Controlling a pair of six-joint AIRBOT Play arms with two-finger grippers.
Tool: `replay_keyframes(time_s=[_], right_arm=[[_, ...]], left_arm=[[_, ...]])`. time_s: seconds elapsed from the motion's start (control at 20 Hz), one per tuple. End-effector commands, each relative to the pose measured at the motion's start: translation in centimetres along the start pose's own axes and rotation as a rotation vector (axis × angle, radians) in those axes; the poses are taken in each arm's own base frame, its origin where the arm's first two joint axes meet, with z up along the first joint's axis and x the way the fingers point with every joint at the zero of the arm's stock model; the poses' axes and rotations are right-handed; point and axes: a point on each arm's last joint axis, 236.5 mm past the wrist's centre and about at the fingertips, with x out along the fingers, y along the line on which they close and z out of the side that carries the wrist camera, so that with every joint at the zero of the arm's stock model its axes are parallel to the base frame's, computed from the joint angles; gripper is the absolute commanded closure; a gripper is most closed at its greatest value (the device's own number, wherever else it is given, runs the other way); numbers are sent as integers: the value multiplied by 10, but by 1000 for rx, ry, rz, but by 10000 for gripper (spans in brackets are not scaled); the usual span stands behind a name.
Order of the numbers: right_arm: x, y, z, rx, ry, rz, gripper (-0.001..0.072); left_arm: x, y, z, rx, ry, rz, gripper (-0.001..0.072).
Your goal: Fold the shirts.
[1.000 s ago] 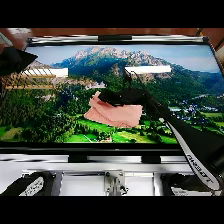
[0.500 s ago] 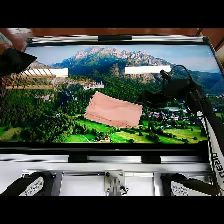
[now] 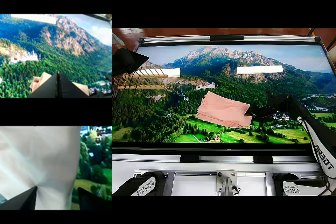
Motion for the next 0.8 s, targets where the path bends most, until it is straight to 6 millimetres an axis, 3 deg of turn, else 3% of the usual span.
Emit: replay_keyframes(time_s=[0.0,0.05,0.1,0.15,0.3,0.5,0.65,0.75], right_arm=[[22,15,-1,15,0,55,185],[20,22,3,-21,-12,66,400],[13,33,11,-59,-31,84,568],[2,47,22,-119,-51,108,645],[-55,116,61,-369,-157,195,645],[-146,203,103,-559,-384,280,645],[-189,229,117,-634,-496,281,646],[-208,221,133,-625,-552,261,646]], left_arm=[[0,0,0,0,0,1,675],[0,0,0,0,-1,1,675],[0,0,0,0,-1,1,675],[0,0,0,0,-1,1,675],[0,0,0,0,-1,1,675],[0,0,0,0,0,1,675],[0,0,0,0,0,1,675],[0,0,0,0,0,1,675]])
